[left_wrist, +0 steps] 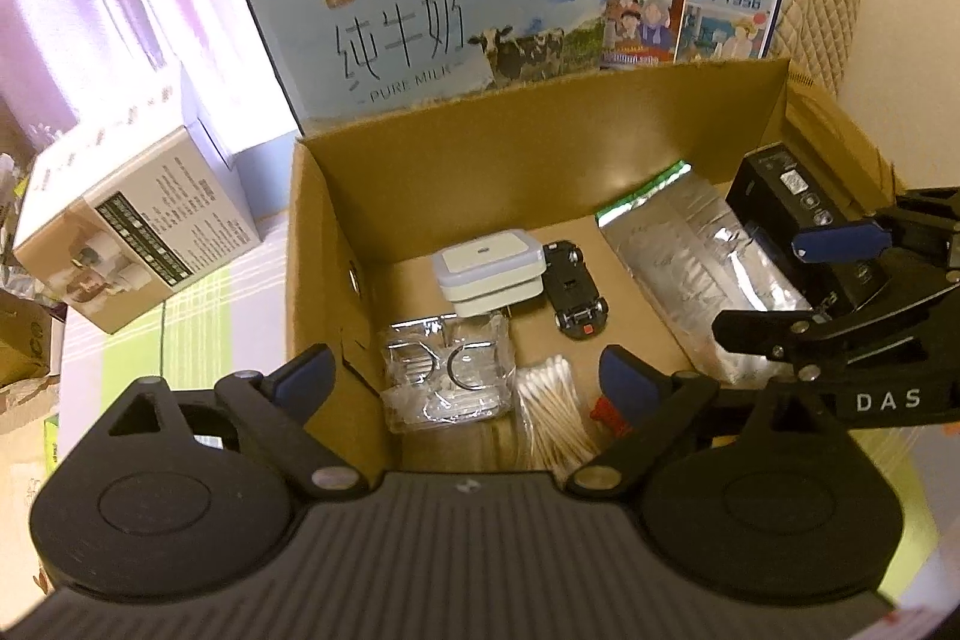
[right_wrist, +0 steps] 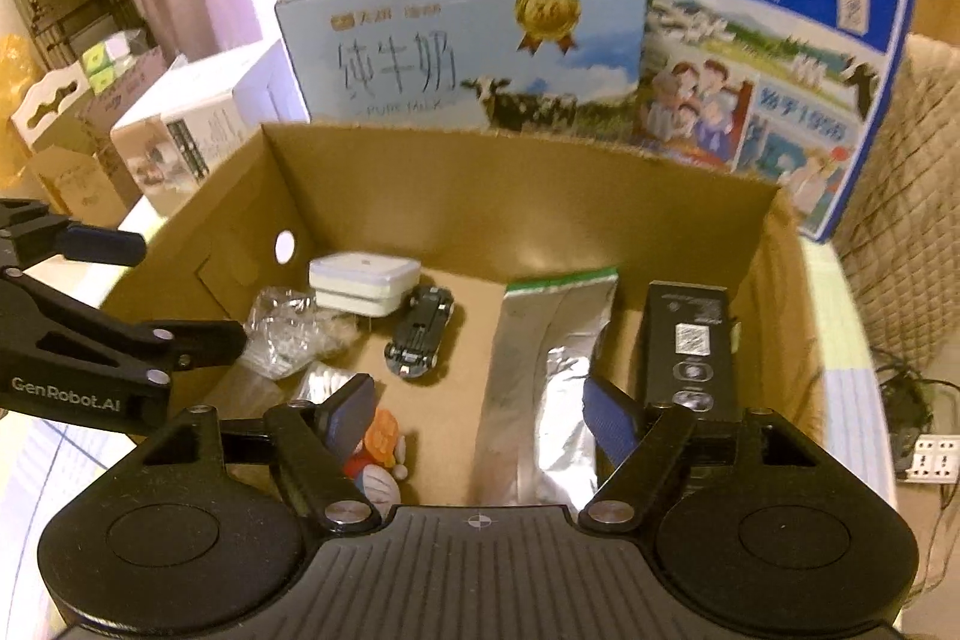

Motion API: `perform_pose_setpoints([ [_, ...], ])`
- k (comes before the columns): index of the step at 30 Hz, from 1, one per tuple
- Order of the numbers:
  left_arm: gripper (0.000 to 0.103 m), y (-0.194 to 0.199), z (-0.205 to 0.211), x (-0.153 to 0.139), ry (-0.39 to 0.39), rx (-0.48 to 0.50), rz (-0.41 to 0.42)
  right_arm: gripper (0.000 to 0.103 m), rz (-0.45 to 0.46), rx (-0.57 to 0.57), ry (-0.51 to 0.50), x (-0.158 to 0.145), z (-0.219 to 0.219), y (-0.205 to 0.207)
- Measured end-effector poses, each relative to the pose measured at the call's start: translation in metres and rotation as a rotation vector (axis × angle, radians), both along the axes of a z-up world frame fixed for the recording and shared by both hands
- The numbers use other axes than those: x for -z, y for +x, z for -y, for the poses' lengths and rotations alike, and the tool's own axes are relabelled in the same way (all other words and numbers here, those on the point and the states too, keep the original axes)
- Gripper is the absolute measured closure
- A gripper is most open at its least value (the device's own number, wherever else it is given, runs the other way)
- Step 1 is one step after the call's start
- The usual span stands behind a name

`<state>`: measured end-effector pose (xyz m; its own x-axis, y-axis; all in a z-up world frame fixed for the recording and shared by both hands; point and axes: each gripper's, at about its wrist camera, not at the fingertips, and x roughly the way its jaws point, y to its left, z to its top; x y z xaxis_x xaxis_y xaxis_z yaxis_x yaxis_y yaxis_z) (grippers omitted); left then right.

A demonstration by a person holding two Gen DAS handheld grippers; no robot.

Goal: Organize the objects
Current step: 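Withdraw both tools from the box back over the table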

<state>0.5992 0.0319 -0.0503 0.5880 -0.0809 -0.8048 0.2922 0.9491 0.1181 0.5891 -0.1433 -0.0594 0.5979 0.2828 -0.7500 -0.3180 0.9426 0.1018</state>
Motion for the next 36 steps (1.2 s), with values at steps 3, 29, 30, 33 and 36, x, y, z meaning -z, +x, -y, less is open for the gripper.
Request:
perform_pose_setpoints([
  [3, 0.009, -0.009, -0.001, -0.012, -0.009, -0.013, 0.032, 0.03, 0.039, 0.017, 0.007, -0.012, 0.003, -0.011],
  [29, 0.005, -0.144, -0.045, -0.056, -0.124, -0.118, 0.044, 0.03, 0.13, -0.114, 0.171, -0.047, 0.018, -0.157],
  [30, 0.005, -0.149, -0.046, -0.053, -0.126, -0.12, 0.032, 0.03, 0.124, -0.119, 0.169, -0.045, 0.016, -0.161],
  [33, 0.005, -0.165, -0.048, -0.044, -0.13, -0.127, -0.002, 0.03, 0.104, -0.14, 0.175, -0.04, 0.012, -0.175],
  [36, 0.005, -0.179, -0.051, -0.034, -0.137, -0.133, -0.031, 0.03, 0.092, -0.152, 0.171, -0.037, 0.008, -0.186],
])
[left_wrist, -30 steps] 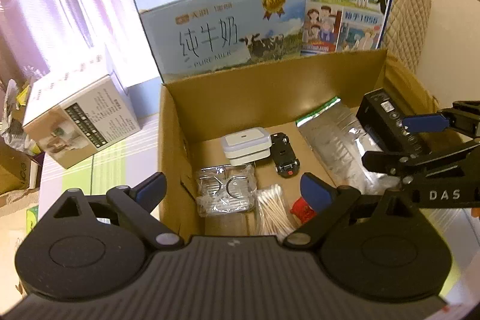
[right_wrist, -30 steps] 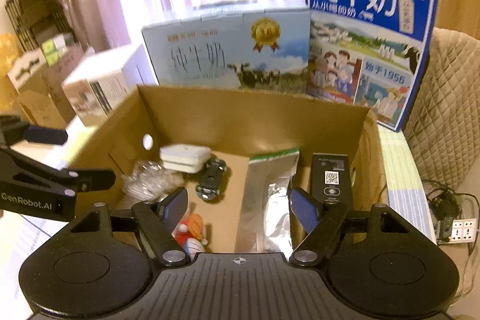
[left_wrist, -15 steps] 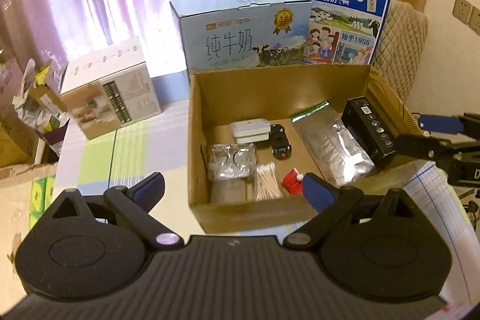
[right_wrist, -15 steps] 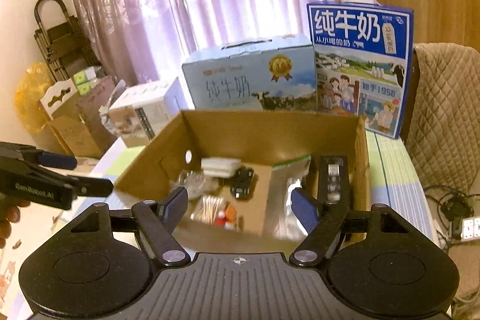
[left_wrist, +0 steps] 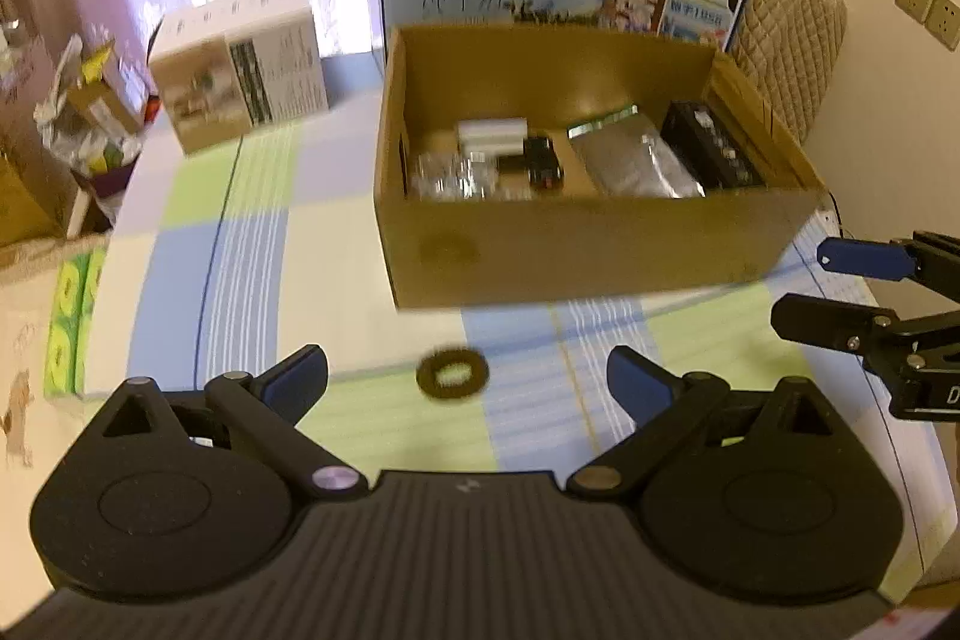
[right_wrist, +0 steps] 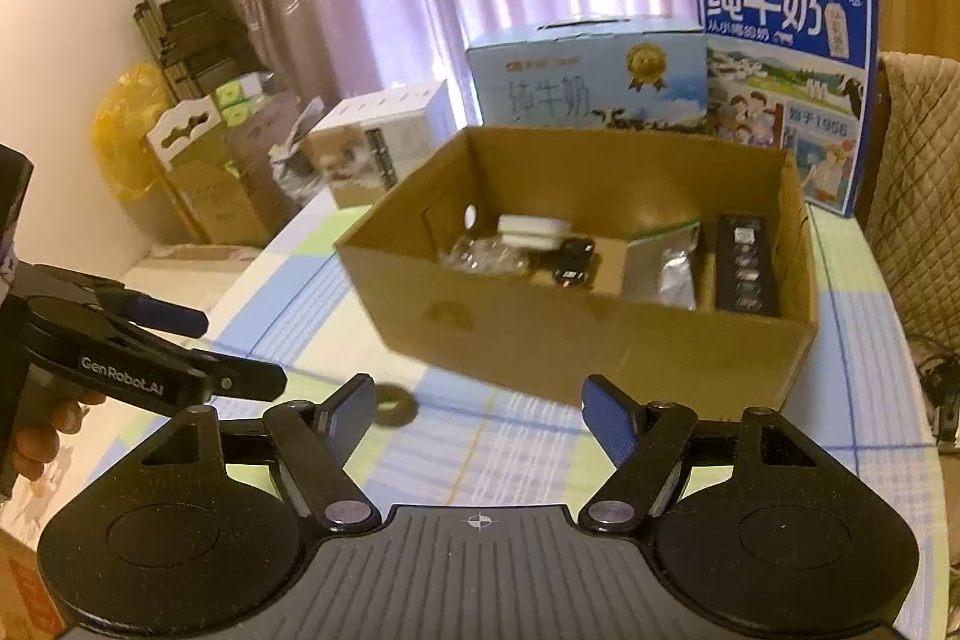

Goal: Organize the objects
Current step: 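Withdraw both tools from the box back over the table, then lower the right tool onto the black USB cable and grasp it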

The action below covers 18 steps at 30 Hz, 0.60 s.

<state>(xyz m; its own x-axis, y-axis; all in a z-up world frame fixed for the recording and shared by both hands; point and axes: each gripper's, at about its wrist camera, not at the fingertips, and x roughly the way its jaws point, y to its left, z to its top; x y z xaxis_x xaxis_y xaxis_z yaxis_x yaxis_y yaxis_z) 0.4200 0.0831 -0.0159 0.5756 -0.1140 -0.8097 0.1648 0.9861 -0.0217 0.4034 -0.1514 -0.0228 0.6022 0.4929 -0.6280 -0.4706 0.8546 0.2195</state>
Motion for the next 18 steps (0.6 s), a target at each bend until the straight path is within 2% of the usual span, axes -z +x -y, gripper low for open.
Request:
perform_pose_setpoints([
  [18, 0.005, -0.048, -0.013, 0.023, -0.007, -0.031, -0.075, 0.03, -0.09, -0.028, -0.043, 0.032, -0.01, -0.039],
])
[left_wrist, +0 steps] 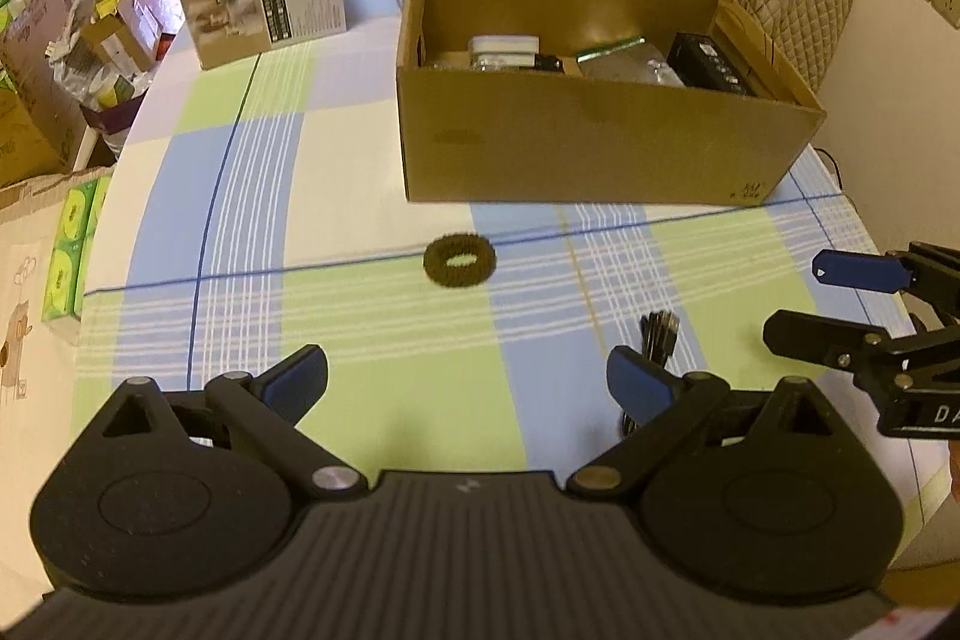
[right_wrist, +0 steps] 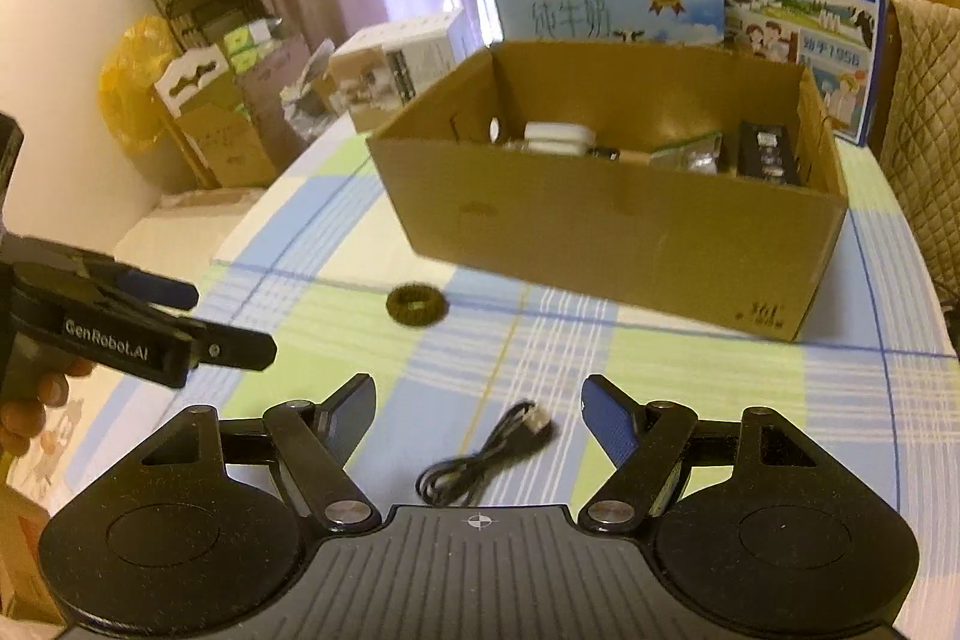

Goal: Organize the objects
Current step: 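Lower the right tool onto the black USB cable and grasp it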

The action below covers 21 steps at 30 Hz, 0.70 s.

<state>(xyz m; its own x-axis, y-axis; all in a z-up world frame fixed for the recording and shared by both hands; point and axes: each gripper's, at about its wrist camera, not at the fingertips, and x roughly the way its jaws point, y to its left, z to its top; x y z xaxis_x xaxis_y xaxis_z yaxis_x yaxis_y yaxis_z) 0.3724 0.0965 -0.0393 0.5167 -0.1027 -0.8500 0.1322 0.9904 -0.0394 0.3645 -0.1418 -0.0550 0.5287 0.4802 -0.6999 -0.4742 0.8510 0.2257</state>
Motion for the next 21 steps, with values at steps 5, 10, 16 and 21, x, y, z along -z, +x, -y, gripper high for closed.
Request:
perform_pose_setpoints([
  [5, 0.005, -0.007, -0.001, 0.009, 0.002, -0.003, -0.024, 0.03, -0.003, -0.039, -0.041, 0.016, -0.006, -0.007],
  [10, 0.005, -0.011, -0.002, 0.019, 0.004, -0.009, -0.052, 0.021, -0.042, -0.086, -0.059, 0.034, -0.011, -0.009],
  [16, 0.005, -0.016, -0.005, 0.032, 0.005, -0.028, -0.083, 0.01, -0.045, -0.154, -0.117, 0.051, -0.018, -0.01],
  [21, 0.005, -0.017, -0.01, 0.043, 0.008, -0.052, -0.103, 0.006, -0.024, -0.226, -0.176, 0.068, -0.025, -0.009],
])
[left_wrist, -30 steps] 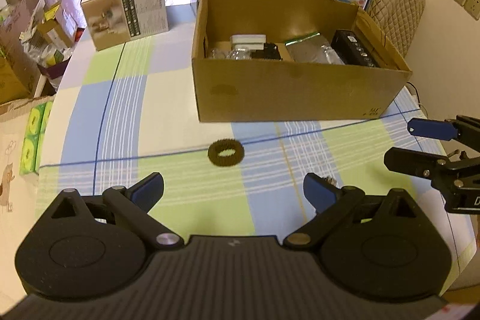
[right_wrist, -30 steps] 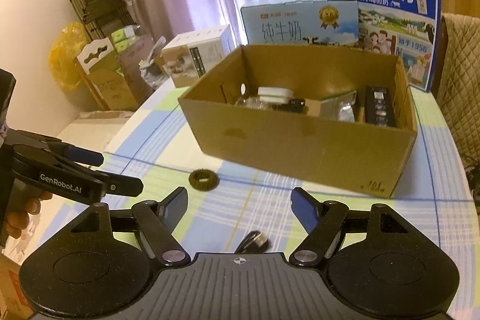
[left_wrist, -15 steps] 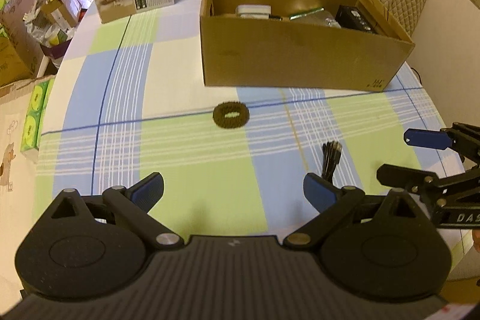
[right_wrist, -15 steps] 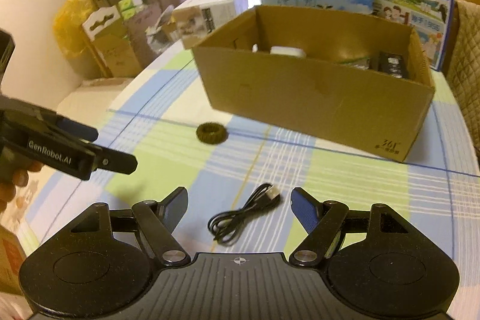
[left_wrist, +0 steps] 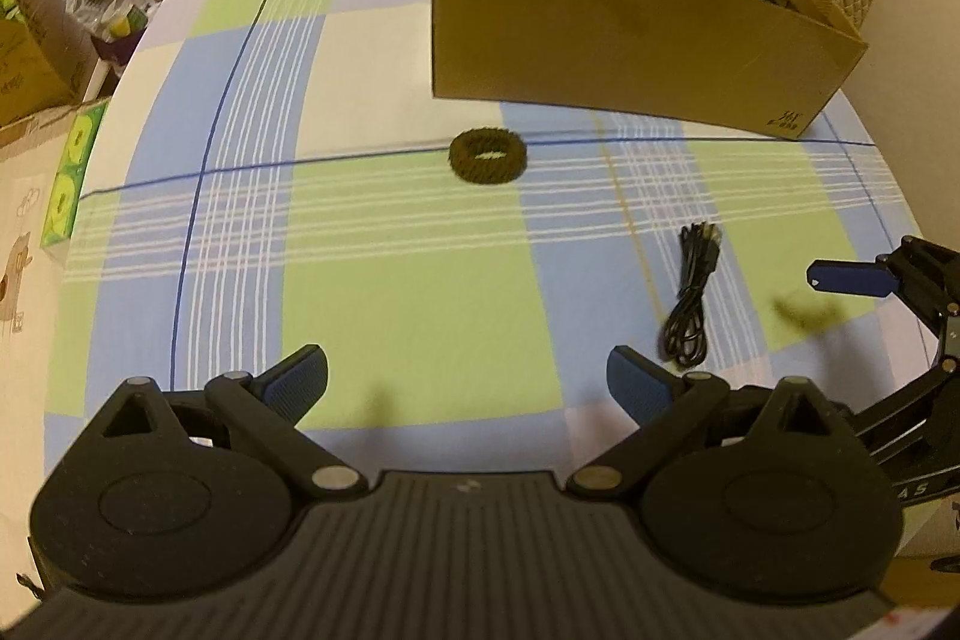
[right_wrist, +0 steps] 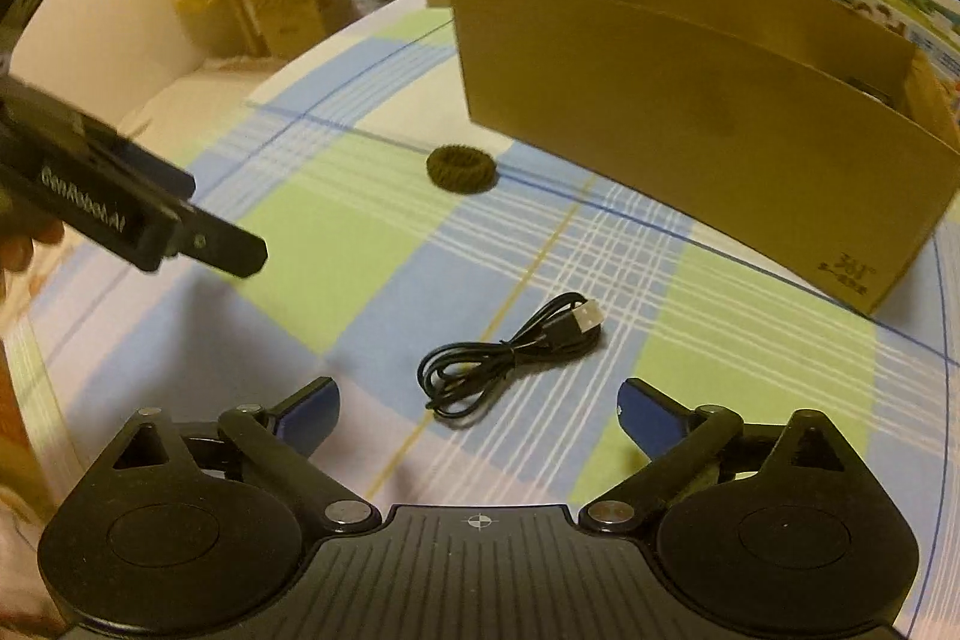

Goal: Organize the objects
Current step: 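Lower the right tool onto the black USB cable and grasp it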

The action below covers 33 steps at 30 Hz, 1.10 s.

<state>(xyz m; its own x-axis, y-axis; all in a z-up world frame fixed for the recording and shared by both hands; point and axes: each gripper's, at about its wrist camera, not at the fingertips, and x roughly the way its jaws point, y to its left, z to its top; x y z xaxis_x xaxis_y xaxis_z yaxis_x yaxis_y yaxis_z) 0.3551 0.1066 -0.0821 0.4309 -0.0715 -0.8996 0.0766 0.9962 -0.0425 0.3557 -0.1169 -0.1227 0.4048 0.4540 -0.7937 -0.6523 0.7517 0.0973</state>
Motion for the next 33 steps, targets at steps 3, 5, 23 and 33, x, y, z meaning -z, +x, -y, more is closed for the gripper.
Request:
perform_pose_setpoints([
  [3, 0.005, 0.0, -0.003, 0.006, 0.003, -0.014, -0.012, 0.005, 0.025, -0.037, -0.032, 0.009, -0.001, 0.003],
  [5, 0.005, 0.0, -0.005, 0.011, 0.003, -0.025, -0.021, 0.005, 0.031, -0.066, -0.046, 0.015, -0.002, 0.007],
  [23, 0.005, 0.009, -0.019, 0.037, 0.025, -0.124, -0.079, 0.005, 0.082, -0.225, -0.058, 0.049, -0.014, 0.045],
  [33, 0.005, 0.016, -0.019, 0.042, 0.029, -0.136, -0.09, 0.01, 0.077, -0.209, -0.024, 0.049, -0.013, 0.053],
])
